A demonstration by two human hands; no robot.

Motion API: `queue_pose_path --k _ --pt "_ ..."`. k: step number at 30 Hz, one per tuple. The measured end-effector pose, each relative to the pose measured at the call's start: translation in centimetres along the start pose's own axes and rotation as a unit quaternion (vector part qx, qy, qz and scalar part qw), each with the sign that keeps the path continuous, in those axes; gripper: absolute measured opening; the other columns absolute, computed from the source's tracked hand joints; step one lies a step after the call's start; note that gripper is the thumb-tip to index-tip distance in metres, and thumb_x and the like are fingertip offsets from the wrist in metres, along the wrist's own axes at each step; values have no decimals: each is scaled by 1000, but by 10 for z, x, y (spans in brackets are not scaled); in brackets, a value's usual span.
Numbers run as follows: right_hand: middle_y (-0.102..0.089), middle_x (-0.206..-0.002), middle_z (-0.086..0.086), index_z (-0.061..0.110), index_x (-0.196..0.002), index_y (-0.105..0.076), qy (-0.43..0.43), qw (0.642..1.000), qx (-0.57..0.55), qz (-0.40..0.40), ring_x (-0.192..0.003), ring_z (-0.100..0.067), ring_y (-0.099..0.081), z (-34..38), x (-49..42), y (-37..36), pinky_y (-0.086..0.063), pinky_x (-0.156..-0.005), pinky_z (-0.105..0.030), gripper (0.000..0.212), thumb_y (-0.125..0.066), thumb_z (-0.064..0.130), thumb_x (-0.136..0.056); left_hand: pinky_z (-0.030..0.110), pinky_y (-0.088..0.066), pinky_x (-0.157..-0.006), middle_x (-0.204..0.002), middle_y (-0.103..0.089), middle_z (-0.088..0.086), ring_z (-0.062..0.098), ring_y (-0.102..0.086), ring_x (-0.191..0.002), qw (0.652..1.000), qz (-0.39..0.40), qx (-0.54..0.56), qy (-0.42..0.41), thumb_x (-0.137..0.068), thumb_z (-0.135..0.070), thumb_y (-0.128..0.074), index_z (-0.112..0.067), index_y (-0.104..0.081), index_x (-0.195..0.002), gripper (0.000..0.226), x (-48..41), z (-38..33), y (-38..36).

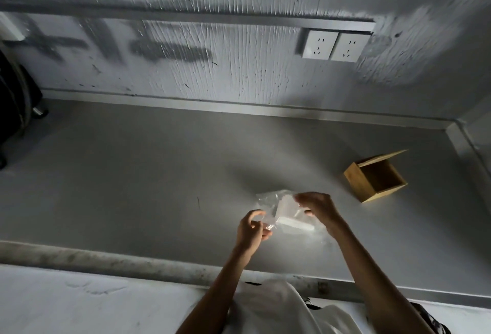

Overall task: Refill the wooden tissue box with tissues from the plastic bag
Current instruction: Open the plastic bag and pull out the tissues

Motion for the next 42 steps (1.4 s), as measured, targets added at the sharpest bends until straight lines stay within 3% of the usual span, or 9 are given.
queue_pose_path --k 3,9,12,15,20,26,30,36,42 --pt "-76 -94 -3 20 -94 -76 60 986 104 -112 -85 -20 -70 -4 3 2 -53 -70 -29 19 -72 34 -83 34 -58 -67 -83 -69 13 24 -68 -67 1000 -5 -9 21 -88 5 -34 -17 -61 -111 42 -1 11 7" --pt "-66 -117 1 25 -118 -62 173 900 380 -127 -104 -23 -59 -42 45 -36 -51 -83 -37 47 -72 46 -78 35 -57 -66 -83 -67 12 25 -67 -65 999 -6 2 39 -96 -1 -39 -20 -52 -108 26 -1 11 5" --pt "-71 -105 1 23 -103 -66 157 916 326 -173 -95 -21 -63 -41 46 -21 -52 -76 -33 28 -71 41 -81 30 -53 -57 -70 -62 14 27 -64 -61 998 -24 2 50 -90 6 -35 -9 -53 -104 27 -1 12 3" --pt "-72 -98 2 26 -98 -67 108 965 224 -87 -89 -18 -68 -23 21 7 -56 -75 -34 20 -73 35 -80 25 -46 -48 -65 -55 15 24 -58 -53 995 -38 45 82 -93 7 -35 2 -51 -101 19 2 11 8" --pt "-69 -99 7 21 -105 -67 58 970 229 57 -94 -14 -67 -5 7 16 -55 -85 -32 26 -72 32 -82 36 -59 -69 -93 -63 10 23 -66 -78 982 118 30 146 -91 -43 -58 -22 -49 -103 26 28 -17 -16" --pt "-75 -94 4 22 -93 -74 73 972 212 -63 -87 -16 -70 -21 5 18 -57 -79 -34 18 -69 36 -83 26 -56 -47 -81 -57 17 21 -55 -54 979 28 56 196 -83 12 -56 -9 -36 -121 48 13 -7 -46" --pt "-75 -100 0 22 -98 -73 93 955 222 -171 -94 -23 -69 11 -10 44 -51 -77 -30 23 -64 39 -87 22 -41 -37 -62 -56 15 16 -46 -37 984 10 -29 178 -83 14 -52 -7 -36 -123 49 11 9 -22" --pt "-61 -128 4 30 -130 -53 138 930 335 -69 -118 -20 -54 -10 12 40 -46 -96 -42 56 -66 53 -80 30 -46 -50 -52 -59 9 14 -51 -36 988 -6 -25 149 -84 15 -54 -9 -36 -120 47 9 28 -13" --pt "-75 -92 -5 21 -91 -72 178 896 369 -171 -86 -28 -69 0 -12 69 -51 -78 -35 12 -63 29 -88 21 -36 -38 -60 -51 10 14 -44 -35 991 -9 -76 110 -84 13 -51 -12 -39 -111 39 9 30 -15"
Point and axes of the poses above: each hand's wrist, its own x-axis away from the middle knuckle, its own y-axis out of the back of the hand, z = x × y, the point moved 1 cm from there along -x, towards the middle knuckle
